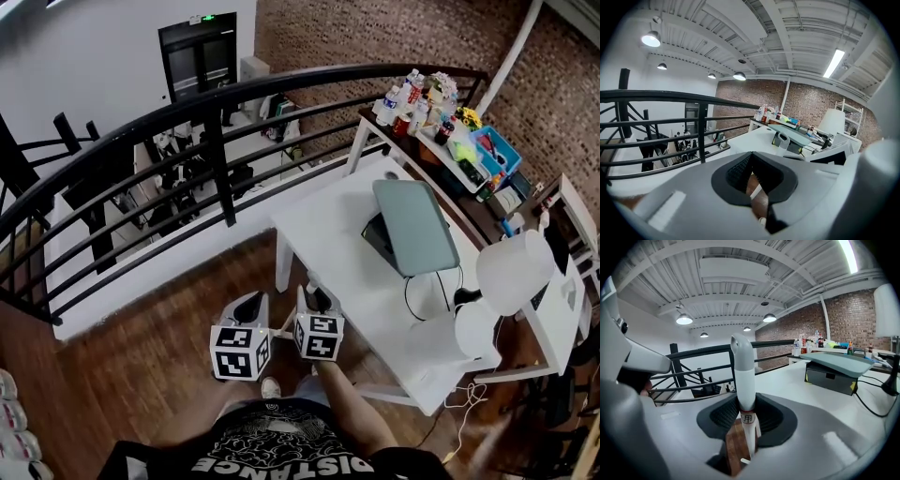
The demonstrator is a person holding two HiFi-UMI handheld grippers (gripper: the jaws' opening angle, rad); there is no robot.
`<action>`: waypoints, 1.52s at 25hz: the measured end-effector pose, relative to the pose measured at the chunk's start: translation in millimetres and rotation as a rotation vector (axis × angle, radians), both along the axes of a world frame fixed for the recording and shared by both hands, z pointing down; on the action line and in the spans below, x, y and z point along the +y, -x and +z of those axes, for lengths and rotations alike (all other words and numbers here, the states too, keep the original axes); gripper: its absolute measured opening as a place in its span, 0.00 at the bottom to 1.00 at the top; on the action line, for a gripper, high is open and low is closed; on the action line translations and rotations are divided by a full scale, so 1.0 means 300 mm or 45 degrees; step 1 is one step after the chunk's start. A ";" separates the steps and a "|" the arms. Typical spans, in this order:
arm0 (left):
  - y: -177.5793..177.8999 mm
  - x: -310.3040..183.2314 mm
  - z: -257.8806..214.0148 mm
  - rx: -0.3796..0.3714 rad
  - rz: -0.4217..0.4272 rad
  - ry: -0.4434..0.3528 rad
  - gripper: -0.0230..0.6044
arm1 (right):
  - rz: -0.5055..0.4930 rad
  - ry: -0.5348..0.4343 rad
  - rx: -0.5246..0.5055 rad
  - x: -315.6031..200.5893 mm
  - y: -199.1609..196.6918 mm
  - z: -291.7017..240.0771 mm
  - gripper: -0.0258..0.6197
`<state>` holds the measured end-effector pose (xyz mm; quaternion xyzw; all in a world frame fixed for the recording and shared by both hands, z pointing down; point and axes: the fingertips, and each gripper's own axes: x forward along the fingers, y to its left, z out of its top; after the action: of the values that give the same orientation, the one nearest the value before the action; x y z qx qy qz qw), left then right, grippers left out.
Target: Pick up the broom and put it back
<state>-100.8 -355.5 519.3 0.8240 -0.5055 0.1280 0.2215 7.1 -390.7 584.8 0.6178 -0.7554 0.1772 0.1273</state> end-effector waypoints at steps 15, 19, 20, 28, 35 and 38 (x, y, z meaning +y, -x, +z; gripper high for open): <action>-0.033 -0.017 0.005 -0.001 0.029 0.012 0.04 | 0.065 -0.004 0.039 -0.071 -0.071 0.019 0.19; -0.042 -0.016 0.012 0.007 0.034 0.014 0.04 | 0.073 -0.005 0.064 -0.089 -0.094 0.027 0.19; -0.041 -0.016 0.014 0.007 0.034 0.015 0.04 | 0.075 -0.005 0.067 -0.093 -0.099 0.028 0.19; -0.032 -0.024 0.022 -0.003 0.028 0.022 0.04 | 0.090 -0.001 0.074 -0.132 -0.134 0.035 0.19; -0.033 -0.029 0.029 -0.002 0.025 0.036 0.04 | 0.116 0.015 0.079 -0.158 -0.164 0.042 0.19; -0.031 -0.030 0.030 0.000 0.021 0.038 0.04 | 0.122 0.017 0.083 -0.162 -0.174 0.043 0.19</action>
<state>-91.6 -364.6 528.4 0.8247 -0.4969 0.1371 0.2328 59.4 -439.2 597.6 0.6578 -0.7193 0.1681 0.1474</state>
